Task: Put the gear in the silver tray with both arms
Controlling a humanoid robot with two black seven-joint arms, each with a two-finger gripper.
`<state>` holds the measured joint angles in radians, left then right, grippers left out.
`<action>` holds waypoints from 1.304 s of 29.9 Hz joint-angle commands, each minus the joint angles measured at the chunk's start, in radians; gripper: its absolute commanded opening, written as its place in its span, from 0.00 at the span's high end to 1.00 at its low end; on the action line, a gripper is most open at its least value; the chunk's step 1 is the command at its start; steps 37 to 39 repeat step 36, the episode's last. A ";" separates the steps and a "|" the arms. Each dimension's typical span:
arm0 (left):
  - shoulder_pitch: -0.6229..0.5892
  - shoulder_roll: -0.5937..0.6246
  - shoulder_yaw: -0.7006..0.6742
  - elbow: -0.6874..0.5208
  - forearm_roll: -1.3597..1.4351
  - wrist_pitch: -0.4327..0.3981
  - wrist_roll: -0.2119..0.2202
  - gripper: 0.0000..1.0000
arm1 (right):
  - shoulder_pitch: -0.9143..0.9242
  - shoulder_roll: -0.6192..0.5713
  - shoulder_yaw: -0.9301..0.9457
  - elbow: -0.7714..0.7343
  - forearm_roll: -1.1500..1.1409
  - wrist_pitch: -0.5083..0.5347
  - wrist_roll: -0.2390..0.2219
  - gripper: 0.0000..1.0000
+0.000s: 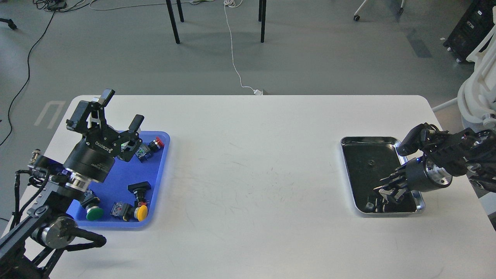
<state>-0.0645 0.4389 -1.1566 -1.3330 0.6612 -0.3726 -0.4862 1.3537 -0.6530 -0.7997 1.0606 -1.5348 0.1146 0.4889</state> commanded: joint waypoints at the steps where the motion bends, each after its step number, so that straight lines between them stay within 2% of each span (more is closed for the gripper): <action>1: -0.002 -0.002 0.000 0.000 0.000 0.000 0.000 0.02 | 0.021 -0.042 0.066 0.019 0.008 -0.004 0.000 0.07; 6: 0.000 -0.005 0.001 0.000 0.000 0.004 0.000 0.02 | -0.024 -0.099 0.343 0.028 0.100 -0.006 0.000 0.06; 12: 0.002 -0.026 0.002 0.002 0.021 0.021 0.000 0.02 | -0.252 -0.068 0.653 0.021 0.620 -0.010 0.000 0.04; 13: 0.002 -0.028 0.002 0.002 0.021 0.023 -0.002 0.02 | -0.260 -0.066 0.662 0.021 0.634 -0.010 0.000 0.04; 17: 0.002 -0.049 0.002 0.006 0.021 0.075 0.000 0.02 | -0.445 0.018 0.908 0.010 0.973 -0.036 0.000 0.04; 19: 0.002 -0.057 0.002 0.009 0.028 0.080 0.026 0.02 | -0.516 0.045 0.980 0.010 1.114 -0.062 0.000 0.04; 21: 0.002 -0.077 0.003 0.014 0.029 0.077 0.092 0.02 | -0.563 0.085 1.037 0.012 1.223 -0.079 0.000 0.04; 23: 0.002 -0.106 0.003 0.015 0.029 0.074 0.133 0.02 | -0.600 0.131 1.077 0.010 1.307 -0.082 0.000 0.02; 30: 0.002 -0.199 -0.017 0.060 0.043 0.072 0.135 0.02 | -0.662 0.256 1.142 0.001 1.352 -0.105 0.000 0.01; 39: -0.003 -0.215 -0.014 0.075 0.057 0.072 0.141 0.02 | -0.666 0.263 1.151 0.025 1.352 -0.107 0.000 0.01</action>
